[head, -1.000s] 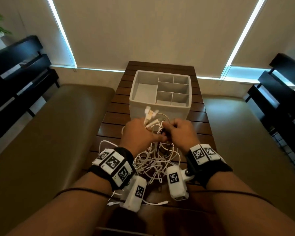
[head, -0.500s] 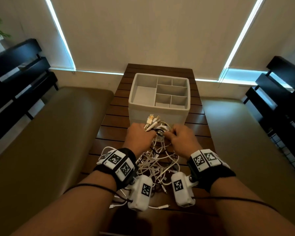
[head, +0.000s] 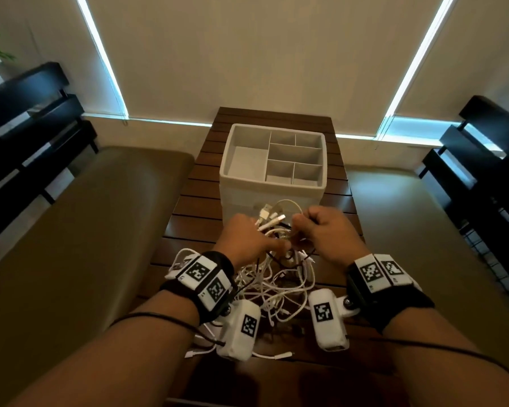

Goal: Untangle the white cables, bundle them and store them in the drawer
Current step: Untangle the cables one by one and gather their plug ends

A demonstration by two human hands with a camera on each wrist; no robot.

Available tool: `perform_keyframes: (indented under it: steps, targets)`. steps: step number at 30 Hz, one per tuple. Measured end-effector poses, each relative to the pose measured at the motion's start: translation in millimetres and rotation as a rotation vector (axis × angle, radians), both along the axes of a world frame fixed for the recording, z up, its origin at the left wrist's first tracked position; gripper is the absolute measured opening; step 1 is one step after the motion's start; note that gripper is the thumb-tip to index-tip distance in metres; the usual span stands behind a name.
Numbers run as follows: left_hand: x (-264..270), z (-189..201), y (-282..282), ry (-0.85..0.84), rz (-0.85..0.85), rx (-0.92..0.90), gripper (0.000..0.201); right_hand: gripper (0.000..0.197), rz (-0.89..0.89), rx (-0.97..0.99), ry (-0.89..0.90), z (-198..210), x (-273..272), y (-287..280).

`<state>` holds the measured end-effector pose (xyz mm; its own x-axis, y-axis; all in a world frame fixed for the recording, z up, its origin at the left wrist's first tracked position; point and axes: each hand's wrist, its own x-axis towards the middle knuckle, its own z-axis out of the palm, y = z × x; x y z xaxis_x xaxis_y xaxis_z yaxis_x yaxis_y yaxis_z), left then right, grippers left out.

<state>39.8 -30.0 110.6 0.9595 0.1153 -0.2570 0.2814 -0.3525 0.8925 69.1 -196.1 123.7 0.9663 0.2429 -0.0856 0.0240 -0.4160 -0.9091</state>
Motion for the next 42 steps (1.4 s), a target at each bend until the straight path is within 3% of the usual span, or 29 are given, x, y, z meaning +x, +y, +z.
perform_keyframes:
  steps: [3,5,10,13,16,19,21,23,25,26,28,30,33,35,39,40,42]
  targets:
    - [2,1,-5,0.012,0.035,-0.053,0.022,0.023,-0.001,0.041,-0.026,4,3,1]
    - [3,4,-6,0.032,0.053,-0.09,0.022,0.022,0.02,0.037,-0.043,1,4,-3]
    - [4,6,-2,0.099,0.082,-0.184,0.023,0.021,0.165,-0.413,-0.164,-26,2,-17]
    - [6,2,3,0.114,0.163,-0.22,0.023,0.022,0.143,-0.459,-0.12,-33,-1,-23]
    - [5,-4,9,0.111,0.257,-0.21,0.023,0.028,0.094,-0.227,-0.022,-29,-5,-26]
    - [3,-6,7,0.101,0.219,-0.185,0.021,0.027,-0.045,0.22,0.129,-21,-4,-23]
    - [2,-4,2,0.083,0.176,-0.179,0.015,0.022,-0.086,0.322,0.18,-18,-4,-15]
    - [-1,-1,-3,0.062,0.143,-0.179,0.012,0.011,-0.043,0.083,0.109,-21,-2,-7]
    - [-2,1,-6,0.049,0.136,-0.189,0.015,0.016,0.032,-0.265,-0.07,-28,1,-2]
    - [-3,2,-7,0.043,0.145,-0.183,0.014,0.012,0.019,-0.347,-0.153,-30,1,0]
    - [-4,4,-6,0.051,0.175,-0.167,0.01,0.014,-0.085,-0.329,-0.252,-30,1,2]
    - [-4,4,-1,0.059,0.219,-0.168,0.013,0.021,-0.161,-0.429,-0.323,-31,2,0]
    - [-2,2,6,0.048,0.277,-0.18,0.02,0.021,-0.102,-0.62,-0.278,-32,2,-6]
    - [-1,0,9,0.036,0.283,-0.15,0.021,0.025,-0.165,-0.47,-0.11,-36,7,-15]
    - [-3,-7,9,0.05,0.157,0.06,0.014,0.018,-0.283,0.283,0.19,-26,4,-13]
    - [-4,-8,7,0.048,0.127,0.118,0.016,0.015,-0.243,0.333,0.199,-22,2,-10]
    - [-6,-4,3,-0.057,0.162,0.139,0.026,0.013,-0.097,0.12,0.09,-12,2,-6]
